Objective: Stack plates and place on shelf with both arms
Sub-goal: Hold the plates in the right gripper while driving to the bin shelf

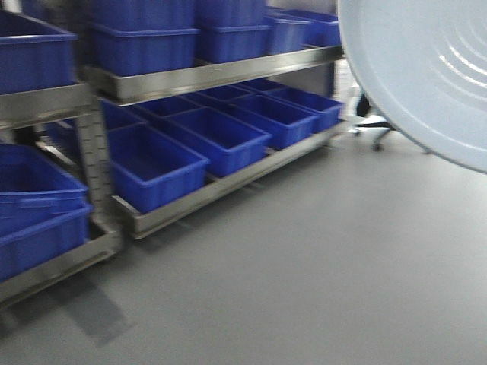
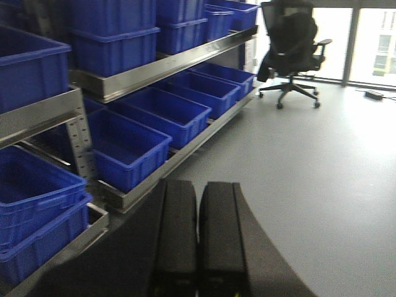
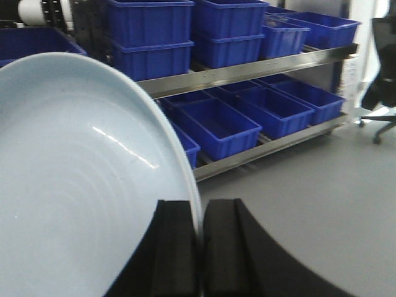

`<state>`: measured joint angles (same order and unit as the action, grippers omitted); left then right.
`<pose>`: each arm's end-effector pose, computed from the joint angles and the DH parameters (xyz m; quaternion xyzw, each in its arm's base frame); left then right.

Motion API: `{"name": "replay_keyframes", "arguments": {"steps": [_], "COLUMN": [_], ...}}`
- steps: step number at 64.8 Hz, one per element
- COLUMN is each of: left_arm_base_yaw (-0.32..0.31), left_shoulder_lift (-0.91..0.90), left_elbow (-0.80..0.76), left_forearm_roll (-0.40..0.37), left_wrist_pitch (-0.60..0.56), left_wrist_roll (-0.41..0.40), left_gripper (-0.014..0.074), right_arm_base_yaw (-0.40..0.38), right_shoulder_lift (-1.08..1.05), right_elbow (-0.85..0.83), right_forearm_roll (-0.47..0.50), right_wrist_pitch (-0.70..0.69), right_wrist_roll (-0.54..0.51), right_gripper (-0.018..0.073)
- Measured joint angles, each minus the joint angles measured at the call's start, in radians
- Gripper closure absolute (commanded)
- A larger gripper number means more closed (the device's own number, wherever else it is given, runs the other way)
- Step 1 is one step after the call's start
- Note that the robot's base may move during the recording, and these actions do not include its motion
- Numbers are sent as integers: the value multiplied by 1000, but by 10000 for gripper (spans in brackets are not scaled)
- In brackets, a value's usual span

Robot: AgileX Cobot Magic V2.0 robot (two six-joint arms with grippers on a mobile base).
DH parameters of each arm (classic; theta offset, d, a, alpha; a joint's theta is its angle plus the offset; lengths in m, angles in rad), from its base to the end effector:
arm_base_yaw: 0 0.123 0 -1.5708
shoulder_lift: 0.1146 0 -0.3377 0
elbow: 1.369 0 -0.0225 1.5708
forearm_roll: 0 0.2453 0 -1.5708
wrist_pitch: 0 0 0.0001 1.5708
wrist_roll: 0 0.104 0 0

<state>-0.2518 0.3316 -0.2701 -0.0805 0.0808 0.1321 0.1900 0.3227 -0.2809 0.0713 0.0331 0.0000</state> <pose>0.0423 -0.0116 0.2917 0.1120 0.7175 -0.0710 0.6838 0.0413 0.0082 0.3008 -0.0425 0.7014 0.0935 0.7053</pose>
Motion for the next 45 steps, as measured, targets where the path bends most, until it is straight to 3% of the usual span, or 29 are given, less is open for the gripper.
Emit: {"name": "replay_keyframes", "arguments": {"steps": [45], "left_arm_base_yaw": [0], "left_shoulder_lift": [0], "left_elbow": [0], "left_forearm_roll": [0], "left_wrist_pitch": [0], "left_wrist_roll": [0], "left_gripper": [514], "right_arm_base_yaw": [0], "right_shoulder_lift": [0], "right_elbow": [0], "right_forearm_roll": [0], "right_wrist_pitch": [0], "right_wrist_roll": [-5], "right_gripper": [510]}}
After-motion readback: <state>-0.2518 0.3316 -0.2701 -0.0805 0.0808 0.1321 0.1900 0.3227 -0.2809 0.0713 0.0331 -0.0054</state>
